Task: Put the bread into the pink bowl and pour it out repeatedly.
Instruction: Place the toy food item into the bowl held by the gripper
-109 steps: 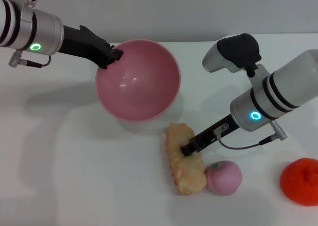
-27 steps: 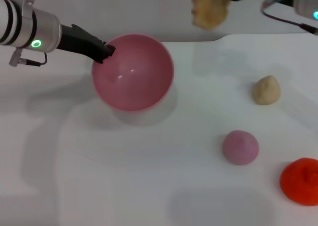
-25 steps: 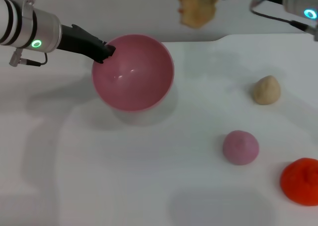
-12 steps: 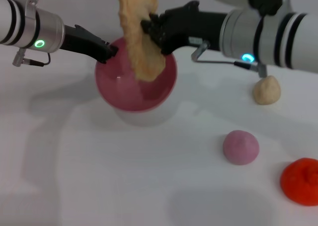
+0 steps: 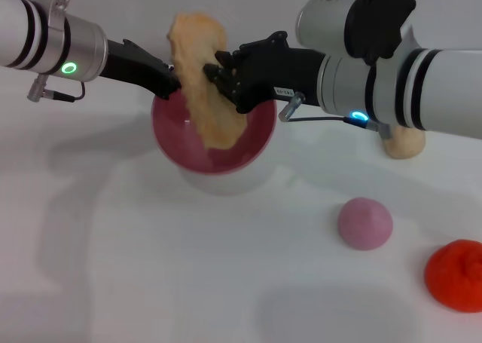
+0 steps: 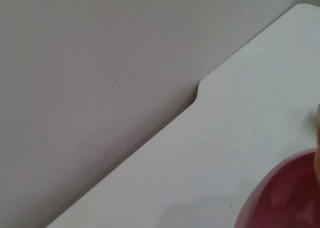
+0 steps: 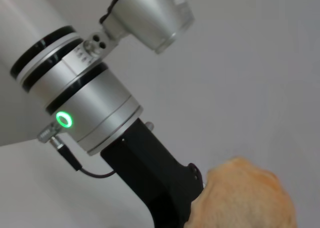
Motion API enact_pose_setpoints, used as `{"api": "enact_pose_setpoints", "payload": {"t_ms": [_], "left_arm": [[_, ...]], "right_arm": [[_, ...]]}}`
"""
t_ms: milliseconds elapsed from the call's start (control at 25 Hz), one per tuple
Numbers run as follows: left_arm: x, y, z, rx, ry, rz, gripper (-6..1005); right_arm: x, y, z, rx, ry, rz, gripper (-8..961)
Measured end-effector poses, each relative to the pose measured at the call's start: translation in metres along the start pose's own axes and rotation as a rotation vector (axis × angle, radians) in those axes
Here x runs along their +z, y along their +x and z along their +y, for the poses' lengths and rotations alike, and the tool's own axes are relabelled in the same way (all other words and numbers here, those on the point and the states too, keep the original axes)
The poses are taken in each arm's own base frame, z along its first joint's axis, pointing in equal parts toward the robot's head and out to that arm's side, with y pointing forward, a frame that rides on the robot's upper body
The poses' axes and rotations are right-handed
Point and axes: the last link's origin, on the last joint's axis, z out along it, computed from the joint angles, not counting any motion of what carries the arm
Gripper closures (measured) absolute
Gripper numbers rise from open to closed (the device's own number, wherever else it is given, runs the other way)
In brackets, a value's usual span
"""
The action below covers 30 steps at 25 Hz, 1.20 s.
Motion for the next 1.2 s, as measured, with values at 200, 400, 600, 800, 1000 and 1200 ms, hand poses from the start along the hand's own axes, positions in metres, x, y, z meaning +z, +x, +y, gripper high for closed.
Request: {"api": "enact_pose_setpoints", "payload": {"t_ms": [200,400,600,800,1000,1200], "left_arm": [[0.0,0.0,0.0,-0.001,0.001,0.0,937],[0.001,-0.003,-0.001,-0.008,0.004,-0.002,936],[0.002,-0.008,-0.005,-0.027,0.017,-0.005,936],[0.002,-0.01,-0.007,-0.03,0.027,-0.005,936],[0.002,-0.01,-0.009,-0.032,0.04,-0.001,935],[0.005,-0.01,-0.006,-0.028,0.031,-0.002,935]], "right_arm": [[0.0,0.001,0.005,-0.032,-0.02,0.007,785],[-0.001,0.0,0.007,-0.045,-0.027,0.004,615],[-0.007,-0.007,0.012,-0.088,-0.026,-0.026,398],[-0.009,-0.012,0.017,-0.103,-0.033,-0.042,363],[-0.017,-0.02,0.014,-0.172,0.002,-0.084,363],[-0.03,-0.031,-0.002,-0.224,0.145,-0.175,363]]}}
